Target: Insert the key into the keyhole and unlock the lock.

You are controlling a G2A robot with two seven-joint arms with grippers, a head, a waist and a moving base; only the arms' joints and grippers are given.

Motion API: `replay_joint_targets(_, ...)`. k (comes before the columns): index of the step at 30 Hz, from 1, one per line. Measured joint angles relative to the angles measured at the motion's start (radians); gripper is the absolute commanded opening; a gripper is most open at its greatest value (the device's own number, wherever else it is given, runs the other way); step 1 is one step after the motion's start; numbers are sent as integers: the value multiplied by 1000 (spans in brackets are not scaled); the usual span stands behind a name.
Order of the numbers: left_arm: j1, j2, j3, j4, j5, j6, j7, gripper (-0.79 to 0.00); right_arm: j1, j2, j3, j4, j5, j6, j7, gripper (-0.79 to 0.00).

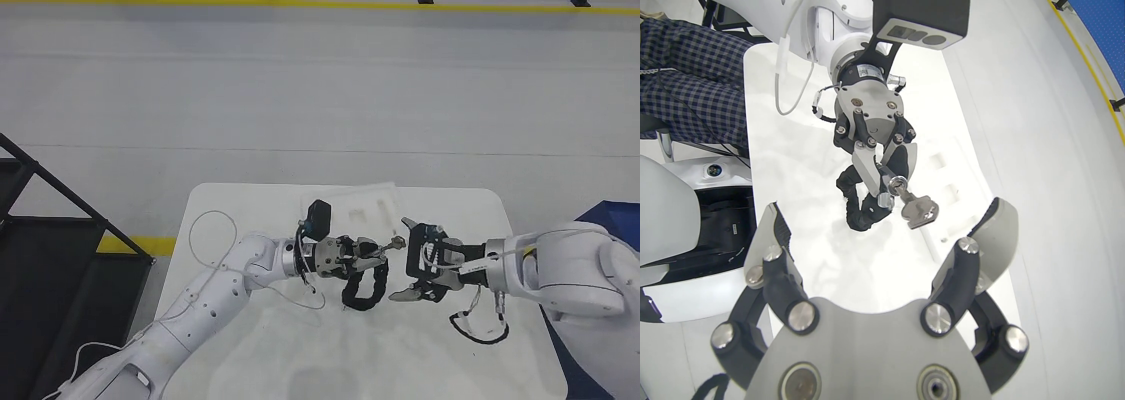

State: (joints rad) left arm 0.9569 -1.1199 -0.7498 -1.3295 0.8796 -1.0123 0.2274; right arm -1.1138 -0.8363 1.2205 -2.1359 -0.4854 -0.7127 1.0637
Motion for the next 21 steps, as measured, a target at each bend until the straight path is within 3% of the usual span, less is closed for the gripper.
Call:
replay_joint_targets(11,-12,-9,-8,23,-26,4,-59,-785,34,-1,-79,-36,-20,17,39,0)
replay_joint_targets(21,-8,-19,-23,4,11,0,-55,-785,90,-6,-152,-30,-56,96,109,0)
